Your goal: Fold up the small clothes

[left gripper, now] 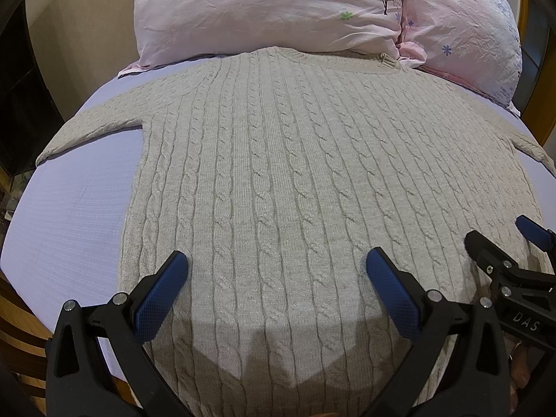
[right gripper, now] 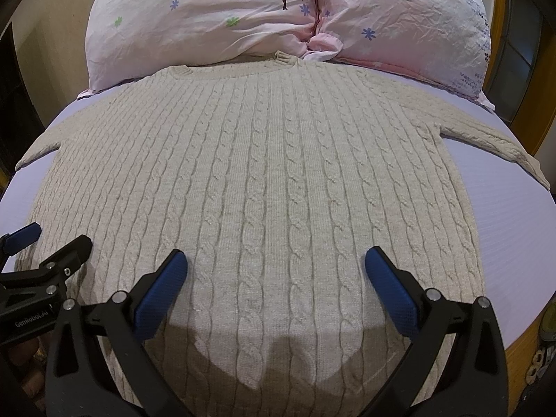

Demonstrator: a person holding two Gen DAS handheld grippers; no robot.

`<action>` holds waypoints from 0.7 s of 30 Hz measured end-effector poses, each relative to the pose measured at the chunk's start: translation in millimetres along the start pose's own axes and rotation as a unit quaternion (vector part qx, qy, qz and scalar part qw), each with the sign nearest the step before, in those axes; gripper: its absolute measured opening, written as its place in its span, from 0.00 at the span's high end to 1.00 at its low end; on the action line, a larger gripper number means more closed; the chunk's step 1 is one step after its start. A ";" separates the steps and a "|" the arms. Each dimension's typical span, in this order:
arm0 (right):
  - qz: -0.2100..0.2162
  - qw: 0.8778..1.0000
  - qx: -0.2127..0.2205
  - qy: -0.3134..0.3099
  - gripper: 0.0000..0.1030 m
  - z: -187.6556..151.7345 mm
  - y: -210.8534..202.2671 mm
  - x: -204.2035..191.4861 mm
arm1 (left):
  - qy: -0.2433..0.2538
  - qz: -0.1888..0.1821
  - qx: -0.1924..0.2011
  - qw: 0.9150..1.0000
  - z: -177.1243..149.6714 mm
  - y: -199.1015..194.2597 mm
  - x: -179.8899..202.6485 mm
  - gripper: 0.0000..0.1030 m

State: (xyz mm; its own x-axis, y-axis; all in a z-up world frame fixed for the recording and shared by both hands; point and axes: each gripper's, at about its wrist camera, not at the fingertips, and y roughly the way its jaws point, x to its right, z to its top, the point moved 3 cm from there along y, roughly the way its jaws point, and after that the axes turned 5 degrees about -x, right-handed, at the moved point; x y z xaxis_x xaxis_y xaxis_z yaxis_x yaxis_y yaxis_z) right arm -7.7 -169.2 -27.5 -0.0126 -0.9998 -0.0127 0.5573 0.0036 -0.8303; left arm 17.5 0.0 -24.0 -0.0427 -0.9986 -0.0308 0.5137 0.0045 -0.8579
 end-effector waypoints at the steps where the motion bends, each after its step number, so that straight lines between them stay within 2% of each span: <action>1: 0.000 1.000 0.000 0.000 0.02 0.0 0.6 0.5 | 0.000 0.000 0.000 1.000 -0.1 -0.1 0.0 0.01; 21: 0.000 1.000 0.008 0.000 0.02 0.4 -0.5 0.7 | 0.000 0.000 0.002 1.000 1.2 0.3 0.1 0.01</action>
State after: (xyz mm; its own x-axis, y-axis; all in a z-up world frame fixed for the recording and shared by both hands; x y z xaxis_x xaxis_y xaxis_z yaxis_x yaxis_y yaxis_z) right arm -7.7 -169.9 -26.9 -0.0128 -0.9998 -0.0119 0.5710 0.0025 -0.8209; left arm 18.7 -0.2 -23.7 -0.0423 -0.9986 -0.0308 0.5166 0.0045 -0.8562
